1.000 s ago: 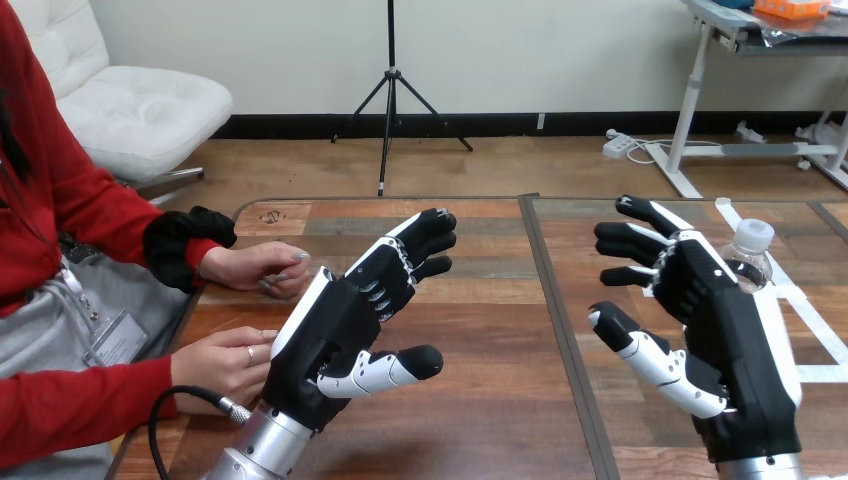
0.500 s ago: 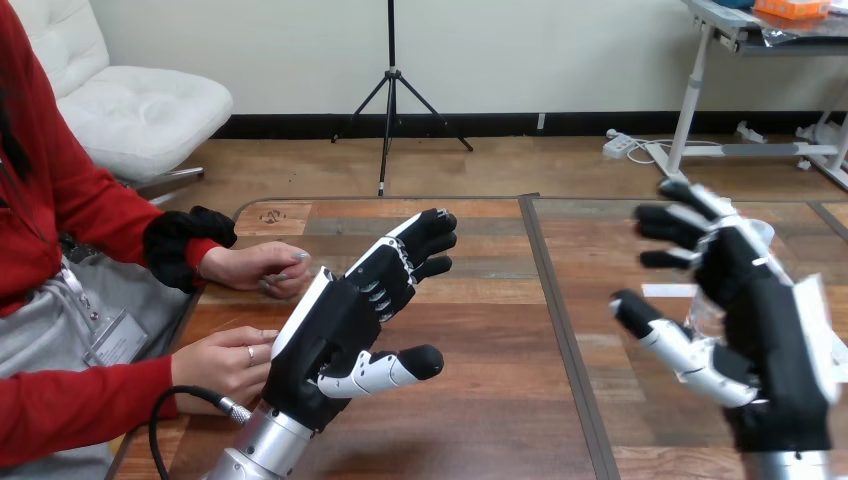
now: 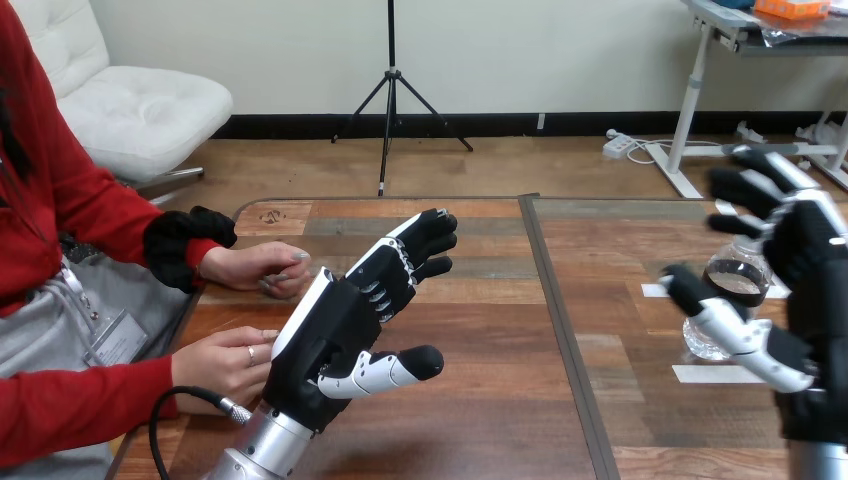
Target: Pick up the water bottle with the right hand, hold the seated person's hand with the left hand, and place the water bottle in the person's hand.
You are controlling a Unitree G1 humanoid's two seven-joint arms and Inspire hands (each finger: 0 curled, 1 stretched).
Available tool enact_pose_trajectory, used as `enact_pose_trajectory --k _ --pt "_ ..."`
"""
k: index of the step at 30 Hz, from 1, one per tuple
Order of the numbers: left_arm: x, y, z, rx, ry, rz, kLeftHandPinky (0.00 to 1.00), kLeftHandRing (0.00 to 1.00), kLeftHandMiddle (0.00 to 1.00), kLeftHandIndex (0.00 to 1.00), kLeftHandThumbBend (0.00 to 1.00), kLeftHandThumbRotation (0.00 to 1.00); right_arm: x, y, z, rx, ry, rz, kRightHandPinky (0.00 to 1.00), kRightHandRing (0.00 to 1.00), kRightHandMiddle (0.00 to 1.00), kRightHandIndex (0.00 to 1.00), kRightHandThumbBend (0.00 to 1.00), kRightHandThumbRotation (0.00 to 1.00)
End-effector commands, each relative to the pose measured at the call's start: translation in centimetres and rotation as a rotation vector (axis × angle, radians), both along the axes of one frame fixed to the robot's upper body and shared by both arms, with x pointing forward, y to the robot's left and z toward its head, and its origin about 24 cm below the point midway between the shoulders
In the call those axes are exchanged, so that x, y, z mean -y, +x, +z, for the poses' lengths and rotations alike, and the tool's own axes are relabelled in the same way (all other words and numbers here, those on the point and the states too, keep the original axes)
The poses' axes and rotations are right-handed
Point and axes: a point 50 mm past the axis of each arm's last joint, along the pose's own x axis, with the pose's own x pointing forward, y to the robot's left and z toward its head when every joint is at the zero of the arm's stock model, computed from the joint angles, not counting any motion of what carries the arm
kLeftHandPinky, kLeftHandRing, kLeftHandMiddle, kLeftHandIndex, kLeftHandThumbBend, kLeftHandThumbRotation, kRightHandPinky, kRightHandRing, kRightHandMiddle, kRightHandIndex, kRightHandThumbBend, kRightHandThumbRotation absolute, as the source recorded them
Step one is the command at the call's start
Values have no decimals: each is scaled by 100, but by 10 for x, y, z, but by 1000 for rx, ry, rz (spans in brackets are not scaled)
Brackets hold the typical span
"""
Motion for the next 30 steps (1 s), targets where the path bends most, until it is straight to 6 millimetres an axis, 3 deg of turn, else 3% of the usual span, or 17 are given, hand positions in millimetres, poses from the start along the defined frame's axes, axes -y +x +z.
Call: enact_pose_trajectory --k 1,16,30 --pt "2 9 9 34 -3 -3 88 91 91 89 100 49 4 -2 13 72 -9 -43 70 79 78 80 99 40" --pt "2 10 9 23 -6 -15 88 91 92 89 100 49 15 -11 15 89 6 -117 69 79 79 81 100 43" --pt "4 9 8 23 -9 -23 88 91 91 89 100 49 34 -10 3 48 27 -225 67 79 80 82 100 51"
